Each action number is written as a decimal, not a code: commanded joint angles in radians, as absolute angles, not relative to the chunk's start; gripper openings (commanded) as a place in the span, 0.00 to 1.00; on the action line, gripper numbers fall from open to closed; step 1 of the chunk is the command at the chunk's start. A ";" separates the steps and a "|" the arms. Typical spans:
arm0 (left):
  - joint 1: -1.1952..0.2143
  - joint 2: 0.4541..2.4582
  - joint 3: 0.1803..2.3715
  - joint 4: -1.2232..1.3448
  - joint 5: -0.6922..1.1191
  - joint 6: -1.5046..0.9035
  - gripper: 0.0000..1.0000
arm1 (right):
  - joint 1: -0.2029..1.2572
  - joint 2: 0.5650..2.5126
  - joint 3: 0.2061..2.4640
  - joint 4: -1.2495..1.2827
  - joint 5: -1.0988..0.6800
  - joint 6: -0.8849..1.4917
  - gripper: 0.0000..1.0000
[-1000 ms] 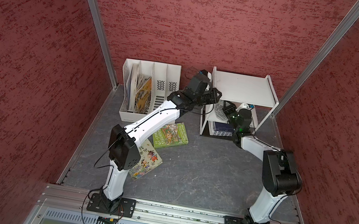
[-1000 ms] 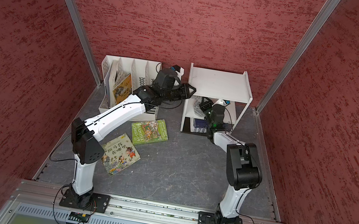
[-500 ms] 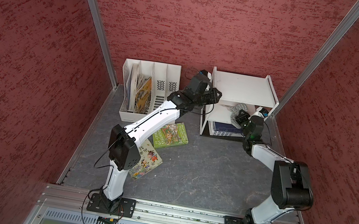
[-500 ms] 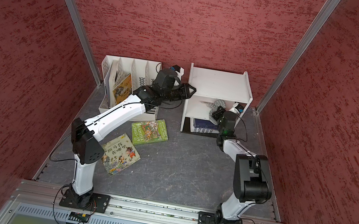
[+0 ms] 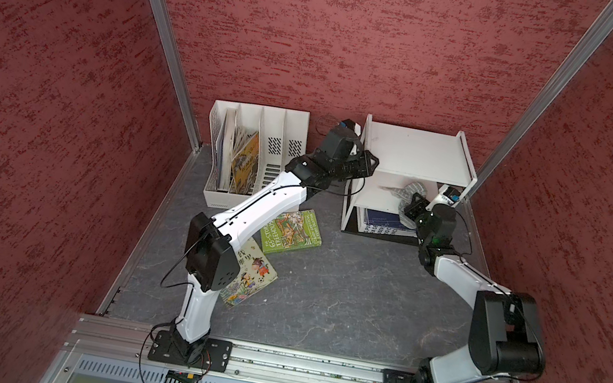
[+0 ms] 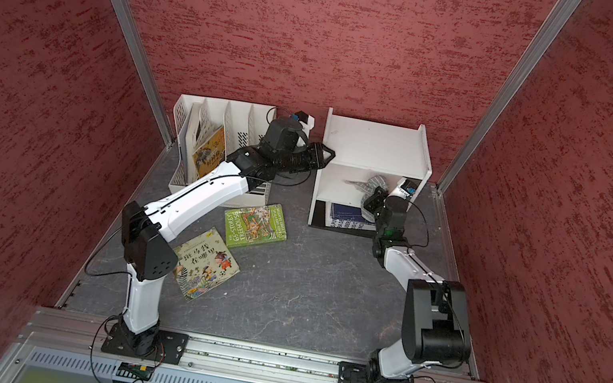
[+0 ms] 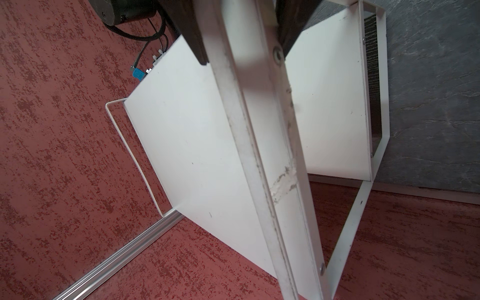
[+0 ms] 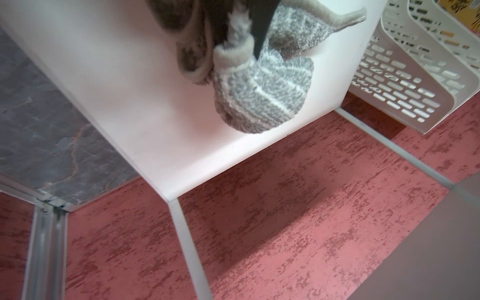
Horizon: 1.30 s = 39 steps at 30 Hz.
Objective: Wipe the bookshelf clean with a cloth
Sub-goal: Wipe the dust from the shelf.
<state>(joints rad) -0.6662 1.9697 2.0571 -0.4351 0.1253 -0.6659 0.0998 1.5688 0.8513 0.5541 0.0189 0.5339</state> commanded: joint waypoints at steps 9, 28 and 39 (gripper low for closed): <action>-0.652 1.904 2.001 -0.402 0.291 -0.540 0.79 | 0.097 1.483 0.805 0.609 -0.404 0.531 0.00; -0.549 1.781 1.432 0.344 0.597 -0.334 0.81 | 0.099 0.887 0.653 0.082 -0.302 0.312 0.00; -0.552 1.921 1.451 0.593 0.677 -0.398 0.54 | 0.099 0.634 0.681 -0.154 -0.279 0.241 0.02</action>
